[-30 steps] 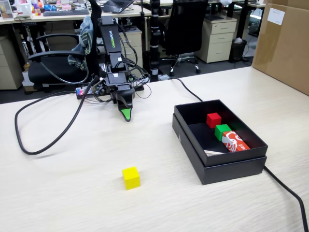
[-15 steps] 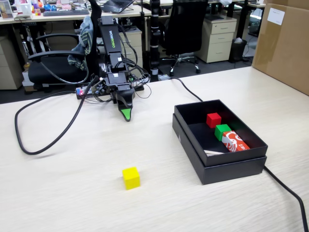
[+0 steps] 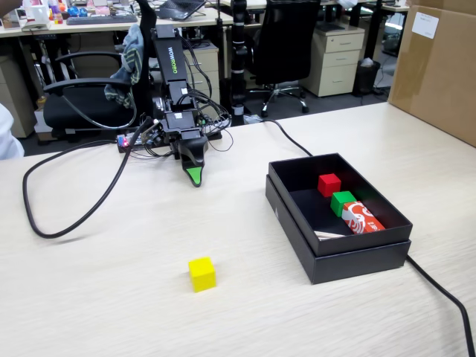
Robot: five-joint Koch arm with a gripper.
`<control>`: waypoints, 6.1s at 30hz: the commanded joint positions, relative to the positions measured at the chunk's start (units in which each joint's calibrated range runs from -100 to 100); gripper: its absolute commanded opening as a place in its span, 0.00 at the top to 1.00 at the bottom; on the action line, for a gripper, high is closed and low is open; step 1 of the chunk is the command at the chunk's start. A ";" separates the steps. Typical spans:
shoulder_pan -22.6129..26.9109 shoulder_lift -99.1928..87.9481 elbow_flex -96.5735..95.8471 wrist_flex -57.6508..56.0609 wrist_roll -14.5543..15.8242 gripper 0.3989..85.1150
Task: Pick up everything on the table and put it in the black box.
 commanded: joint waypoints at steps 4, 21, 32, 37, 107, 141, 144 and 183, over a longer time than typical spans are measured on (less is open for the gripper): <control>-0.49 1.68 12.48 -16.43 0.98 0.44; -2.00 71.90 105.13 -56.00 0.54 0.44; -3.71 105.52 127.07 -56.00 -1.37 0.44; -4.15 113.67 131.15 -56.00 -1.37 0.45; 16.17 108.16 134.60 -69.74 8.79 0.99; 10.40 58.48 116.01 -67.58 6.35 0.46; 6.06 42.53 98.79 -60.58 4.15 0.45; 0.78 1.56 -2.57 2.75 -4.20 0.44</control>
